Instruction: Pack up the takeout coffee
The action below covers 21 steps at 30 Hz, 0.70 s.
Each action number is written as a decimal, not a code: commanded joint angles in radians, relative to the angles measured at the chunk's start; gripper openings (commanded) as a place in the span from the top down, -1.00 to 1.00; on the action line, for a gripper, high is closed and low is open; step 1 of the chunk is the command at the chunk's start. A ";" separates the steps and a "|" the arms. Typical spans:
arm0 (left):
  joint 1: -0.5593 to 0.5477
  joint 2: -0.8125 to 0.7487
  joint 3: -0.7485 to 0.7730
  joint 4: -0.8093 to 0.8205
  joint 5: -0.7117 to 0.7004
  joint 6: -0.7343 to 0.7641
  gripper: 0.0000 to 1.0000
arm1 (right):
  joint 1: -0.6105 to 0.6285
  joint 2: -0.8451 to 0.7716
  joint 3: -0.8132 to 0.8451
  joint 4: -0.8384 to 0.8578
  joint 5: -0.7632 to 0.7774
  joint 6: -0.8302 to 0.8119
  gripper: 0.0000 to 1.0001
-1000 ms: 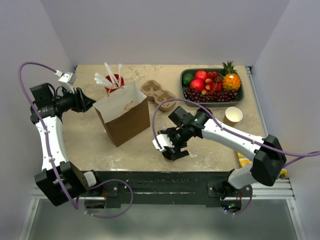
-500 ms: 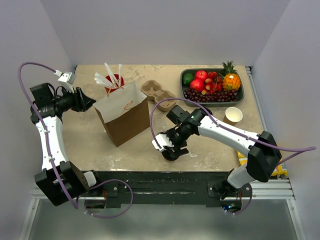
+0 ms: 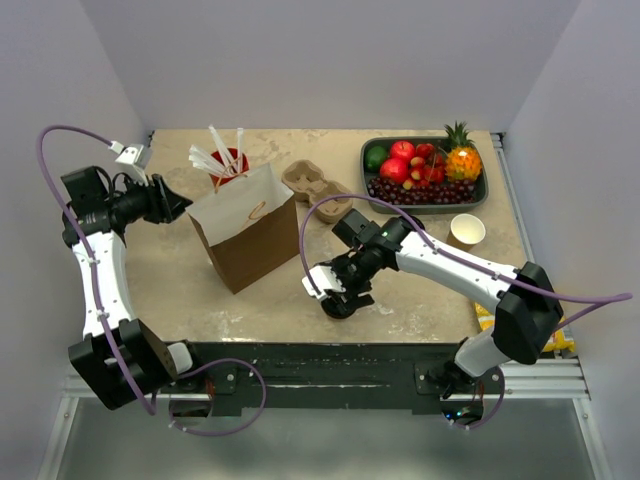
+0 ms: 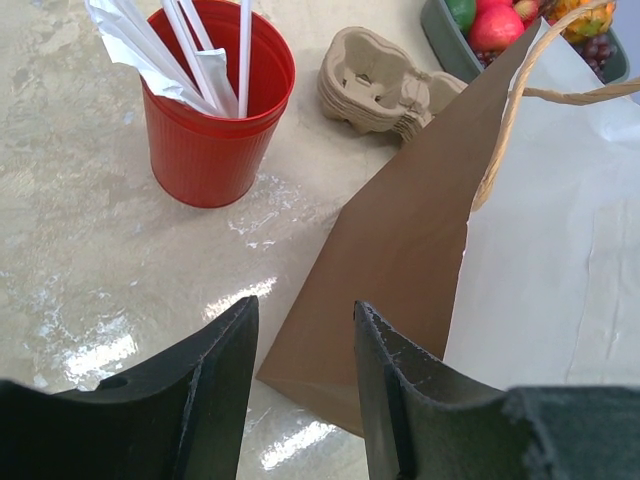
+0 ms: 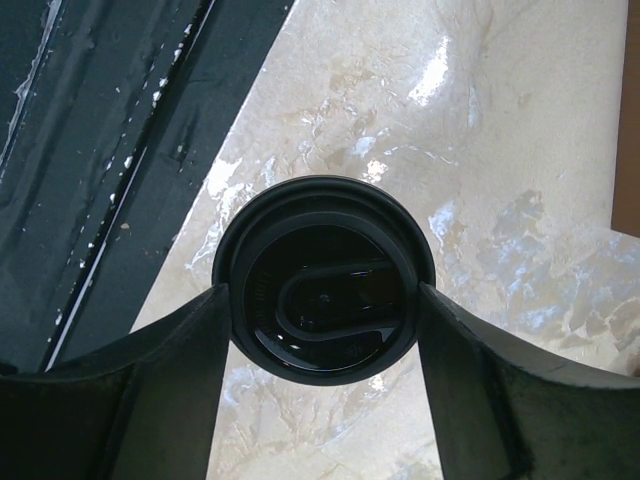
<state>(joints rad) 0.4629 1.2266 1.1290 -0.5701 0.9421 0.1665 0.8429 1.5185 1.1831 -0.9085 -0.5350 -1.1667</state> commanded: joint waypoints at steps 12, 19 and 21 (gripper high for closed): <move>-0.018 -0.059 0.163 0.085 0.273 -0.047 -0.02 | -0.025 -0.100 0.305 -0.134 -0.008 0.193 -0.03; -0.099 -0.075 0.155 -0.016 0.184 0.066 -0.05 | -0.041 -0.101 0.554 -0.136 0.029 0.370 0.11; -0.150 -0.065 0.147 -0.022 0.095 0.093 -0.05 | -0.045 -0.078 0.620 -0.138 0.046 0.394 0.12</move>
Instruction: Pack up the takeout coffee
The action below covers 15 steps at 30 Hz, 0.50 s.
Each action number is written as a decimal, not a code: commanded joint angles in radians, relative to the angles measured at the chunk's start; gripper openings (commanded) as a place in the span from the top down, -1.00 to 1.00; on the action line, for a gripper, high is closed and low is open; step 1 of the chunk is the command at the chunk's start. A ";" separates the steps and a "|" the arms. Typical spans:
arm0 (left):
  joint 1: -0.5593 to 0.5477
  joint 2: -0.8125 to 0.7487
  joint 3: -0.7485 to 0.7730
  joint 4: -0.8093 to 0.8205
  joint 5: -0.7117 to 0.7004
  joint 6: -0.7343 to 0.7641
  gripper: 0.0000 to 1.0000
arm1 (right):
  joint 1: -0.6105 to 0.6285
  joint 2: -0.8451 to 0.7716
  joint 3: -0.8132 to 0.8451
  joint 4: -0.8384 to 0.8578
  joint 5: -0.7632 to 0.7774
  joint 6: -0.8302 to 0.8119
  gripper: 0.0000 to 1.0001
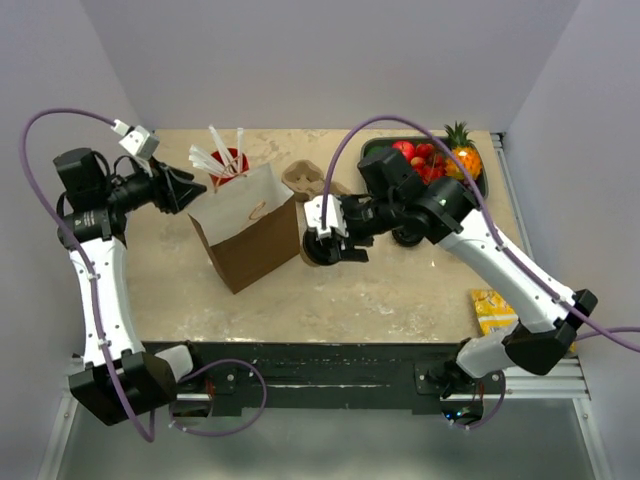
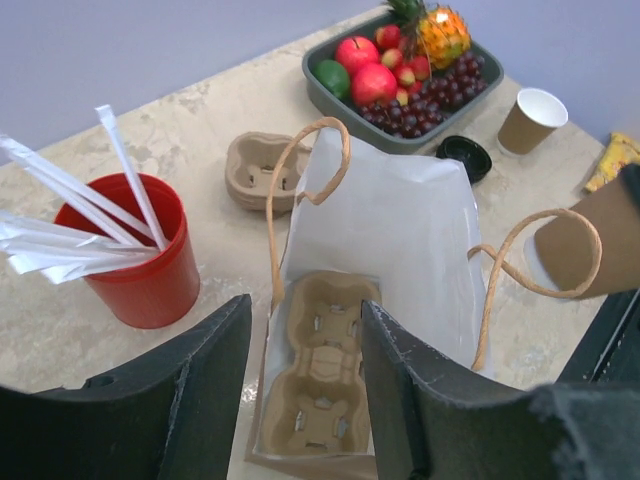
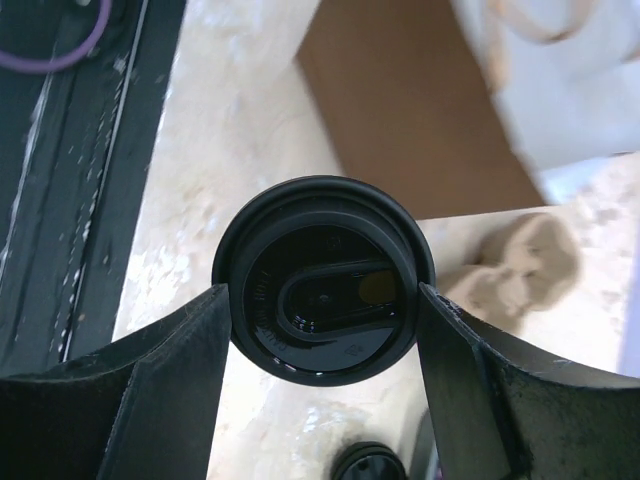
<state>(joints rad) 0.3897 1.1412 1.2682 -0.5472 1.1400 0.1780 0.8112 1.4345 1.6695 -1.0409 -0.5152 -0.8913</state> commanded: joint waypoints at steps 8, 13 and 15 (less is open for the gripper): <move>-0.202 0.083 -0.010 0.026 -0.264 0.055 0.20 | -0.032 0.107 0.462 0.018 0.046 0.213 0.18; -0.245 0.095 -0.018 -0.010 -0.257 0.086 0.65 | -0.033 0.164 0.533 0.104 0.040 0.304 0.41; -0.255 0.088 -0.024 -0.014 -0.253 0.090 0.76 | -0.032 0.182 0.549 0.133 0.027 0.333 0.52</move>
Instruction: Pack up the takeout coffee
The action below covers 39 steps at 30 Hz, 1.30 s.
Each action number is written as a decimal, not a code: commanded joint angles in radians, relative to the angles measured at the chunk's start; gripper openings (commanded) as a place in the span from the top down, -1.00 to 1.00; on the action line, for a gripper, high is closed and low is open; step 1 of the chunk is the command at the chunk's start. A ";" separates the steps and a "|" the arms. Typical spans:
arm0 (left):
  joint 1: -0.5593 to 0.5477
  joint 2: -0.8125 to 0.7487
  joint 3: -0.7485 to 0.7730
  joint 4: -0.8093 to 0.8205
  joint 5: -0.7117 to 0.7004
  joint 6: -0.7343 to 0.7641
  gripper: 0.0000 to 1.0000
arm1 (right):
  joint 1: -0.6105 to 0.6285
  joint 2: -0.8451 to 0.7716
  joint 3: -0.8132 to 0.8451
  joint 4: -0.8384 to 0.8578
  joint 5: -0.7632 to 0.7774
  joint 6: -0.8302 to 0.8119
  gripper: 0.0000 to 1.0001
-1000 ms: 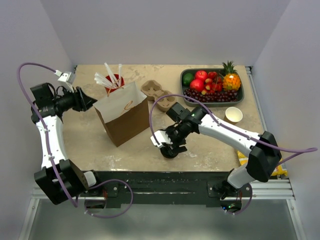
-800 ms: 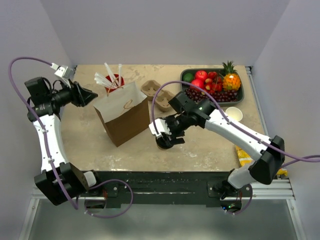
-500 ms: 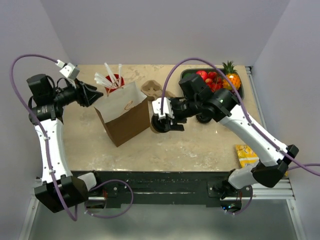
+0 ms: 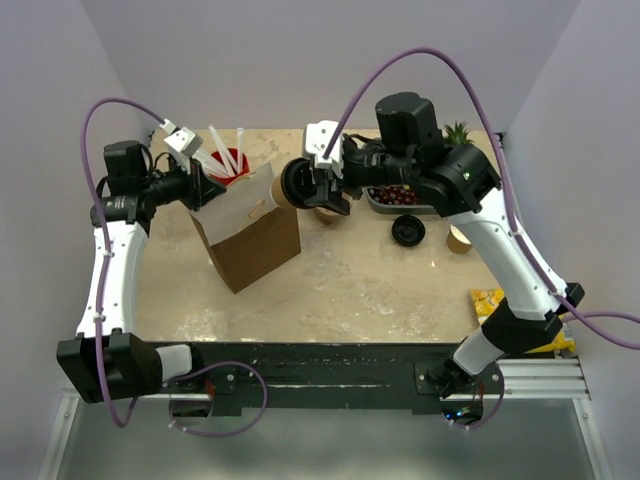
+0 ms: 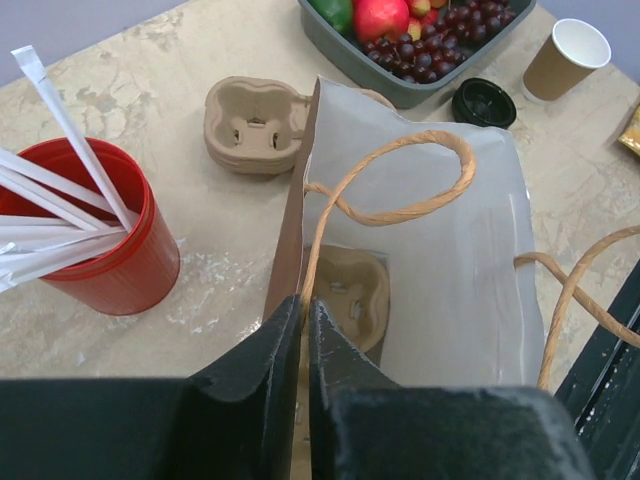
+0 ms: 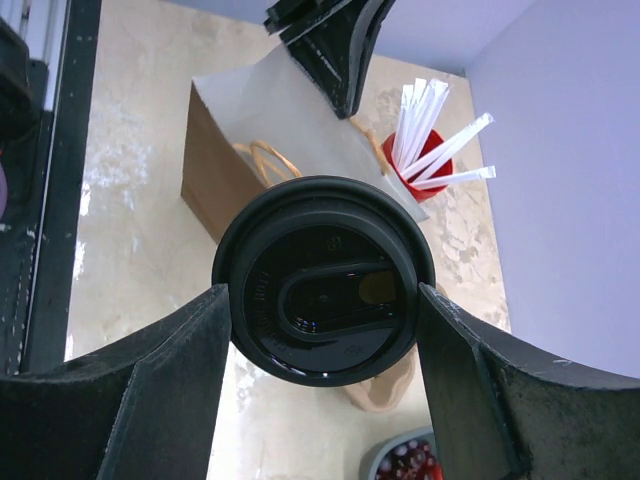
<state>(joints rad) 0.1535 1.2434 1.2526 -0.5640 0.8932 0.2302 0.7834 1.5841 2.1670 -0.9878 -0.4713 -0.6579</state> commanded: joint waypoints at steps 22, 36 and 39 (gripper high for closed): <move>-0.028 -0.010 0.005 -0.013 -0.099 0.129 0.22 | -0.006 0.093 0.048 0.224 -0.009 0.204 1.00; -0.043 -0.024 0.016 -0.014 0.059 0.057 1.00 | -0.003 0.151 0.079 0.242 0.025 0.233 1.00; -0.049 -0.050 -0.007 0.013 0.024 -0.015 1.00 | -0.003 0.117 0.027 0.232 0.002 0.202 1.00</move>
<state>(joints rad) 0.1169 1.2633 1.2526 -0.6079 0.8936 0.3008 0.7834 1.7580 2.2372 -0.7628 -0.4603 -0.4309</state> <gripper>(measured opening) 0.028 0.710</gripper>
